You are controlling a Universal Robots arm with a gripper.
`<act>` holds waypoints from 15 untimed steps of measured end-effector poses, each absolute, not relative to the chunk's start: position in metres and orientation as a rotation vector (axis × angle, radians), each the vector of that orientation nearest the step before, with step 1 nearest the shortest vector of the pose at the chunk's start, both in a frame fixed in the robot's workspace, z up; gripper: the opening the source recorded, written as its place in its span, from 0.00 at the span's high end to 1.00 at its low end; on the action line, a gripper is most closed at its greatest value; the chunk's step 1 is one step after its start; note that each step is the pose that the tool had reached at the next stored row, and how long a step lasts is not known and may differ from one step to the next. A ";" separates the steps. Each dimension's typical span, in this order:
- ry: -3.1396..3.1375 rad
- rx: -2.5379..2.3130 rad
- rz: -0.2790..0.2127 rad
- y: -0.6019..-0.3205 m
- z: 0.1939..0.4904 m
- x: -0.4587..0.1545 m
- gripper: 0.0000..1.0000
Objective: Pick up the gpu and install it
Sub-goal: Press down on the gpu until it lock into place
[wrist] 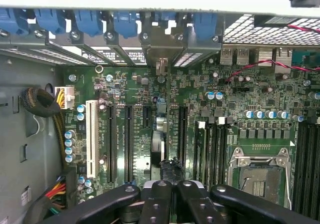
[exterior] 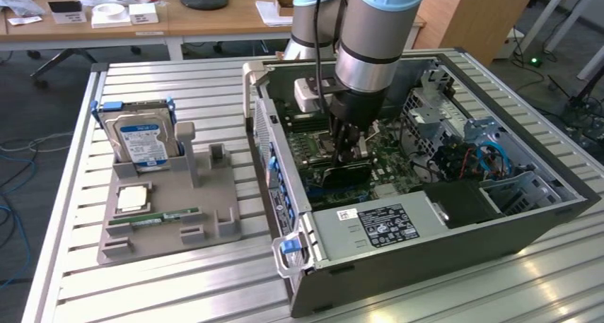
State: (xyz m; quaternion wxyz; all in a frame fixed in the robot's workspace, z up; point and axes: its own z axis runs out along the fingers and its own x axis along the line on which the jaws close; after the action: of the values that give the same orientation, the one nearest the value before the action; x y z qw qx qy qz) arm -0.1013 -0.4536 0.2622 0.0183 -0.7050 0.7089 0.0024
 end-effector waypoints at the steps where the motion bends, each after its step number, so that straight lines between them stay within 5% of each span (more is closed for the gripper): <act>1: 2.202 -2.189 0.007 -0.454 0.262 -0.101 0.89; 15: 2.202 -2.190 0.007 -0.454 0.261 -0.102 0.89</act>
State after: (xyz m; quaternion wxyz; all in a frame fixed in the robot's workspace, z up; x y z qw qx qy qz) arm -0.1018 -0.4537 0.2612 0.0181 -0.7050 0.7089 0.0024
